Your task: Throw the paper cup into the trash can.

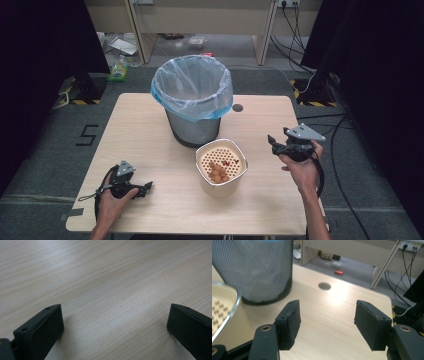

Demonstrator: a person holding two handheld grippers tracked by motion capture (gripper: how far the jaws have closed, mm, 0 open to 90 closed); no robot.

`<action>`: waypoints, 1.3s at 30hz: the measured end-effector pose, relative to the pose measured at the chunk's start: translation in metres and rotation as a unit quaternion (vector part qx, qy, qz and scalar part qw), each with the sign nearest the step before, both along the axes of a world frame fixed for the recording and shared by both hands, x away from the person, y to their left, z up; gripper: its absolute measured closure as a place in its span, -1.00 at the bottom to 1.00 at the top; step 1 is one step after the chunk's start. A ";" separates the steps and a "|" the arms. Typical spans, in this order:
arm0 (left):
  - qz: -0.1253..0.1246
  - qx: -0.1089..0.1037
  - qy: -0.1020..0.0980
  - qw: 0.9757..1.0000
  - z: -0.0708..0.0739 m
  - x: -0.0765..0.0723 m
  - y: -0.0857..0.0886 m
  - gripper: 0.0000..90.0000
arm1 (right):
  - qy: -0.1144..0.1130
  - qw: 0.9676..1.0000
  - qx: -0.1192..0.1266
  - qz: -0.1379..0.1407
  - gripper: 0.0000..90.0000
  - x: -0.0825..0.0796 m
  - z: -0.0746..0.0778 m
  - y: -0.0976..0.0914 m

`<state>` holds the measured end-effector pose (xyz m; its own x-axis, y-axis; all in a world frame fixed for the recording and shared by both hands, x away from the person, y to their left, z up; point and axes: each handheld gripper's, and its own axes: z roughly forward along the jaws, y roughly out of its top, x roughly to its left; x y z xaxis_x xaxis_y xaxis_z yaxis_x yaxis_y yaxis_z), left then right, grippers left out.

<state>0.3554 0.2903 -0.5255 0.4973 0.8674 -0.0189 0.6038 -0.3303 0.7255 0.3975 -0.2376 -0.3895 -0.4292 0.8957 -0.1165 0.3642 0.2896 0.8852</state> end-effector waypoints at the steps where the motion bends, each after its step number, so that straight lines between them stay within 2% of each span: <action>1: 0.000 0.000 0.000 1.000 0.000 0.000 0.000 -1.00 | 0.008 1.000 0.004 0.000 -0.16 -0.005 -0.010 -0.001; 2: 0.000 0.000 0.000 1.000 0.000 0.000 0.000 -1.00 | 0.008 1.000 0.004 0.000 -0.16 -0.005 -0.010 -0.001; 3: 0.000 0.000 0.000 1.000 0.000 0.000 0.000 -1.00 | 0.012 1.000 0.009 -0.002 -0.16 -0.009 -0.019 -0.002; 10: 0.000 0.000 0.000 1.000 0.000 0.000 0.000 -1.00 | 0.028 1.000 0.013 0.000 -0.18 -0.014 -0.029 -0.003; 13: 0.000 0.000 0.000 1.000 0.000 0.000 0.000 -1.00 | 0.044 0.999 0.009 0.003 -0.20 -0.019 -0.040 0.000; 15: 0.000 0.000 0.000 1.000 0.000 0.000 0.000 -1.00 | 0.046 0.999 0.007 0.003 -0.21 -0.020 -0.043 0.001; 21: 0.000 -0.001 0.000 1.000 0.000 0.000 0.000 -1.00 | 0.069 0.998 0.010 0.003 -0.35 -0.029 -0.060 0.003; 23: 0.000 -0.001 0.000 1.000 0.000 0.000 0.000 -1.00 | 0.086 0.996 0.004 0.005 -0.40 -0.035 -0.072 0.006; 28: 0.000 -0.001 0.000 1.000 0.000 0.000 0.000 -1.00 | 0.102 0.995 0.006 0.007 -0.42 -0.041 -0.082 0.008; 33: 0.000 -0.001 0.000 1.000 0.000 0.000 0.000 -1.00 | 0.115 0.993 -0.007 0.012 -0.45 -0.051 -0.096 0.012; 39: 0.000 -0.001 0.000 1.000 0.000 0.000 0.000 -1.00 | 0.121 0.992 -0.025 0.020 -0.47 -0.059 -0.104 0.018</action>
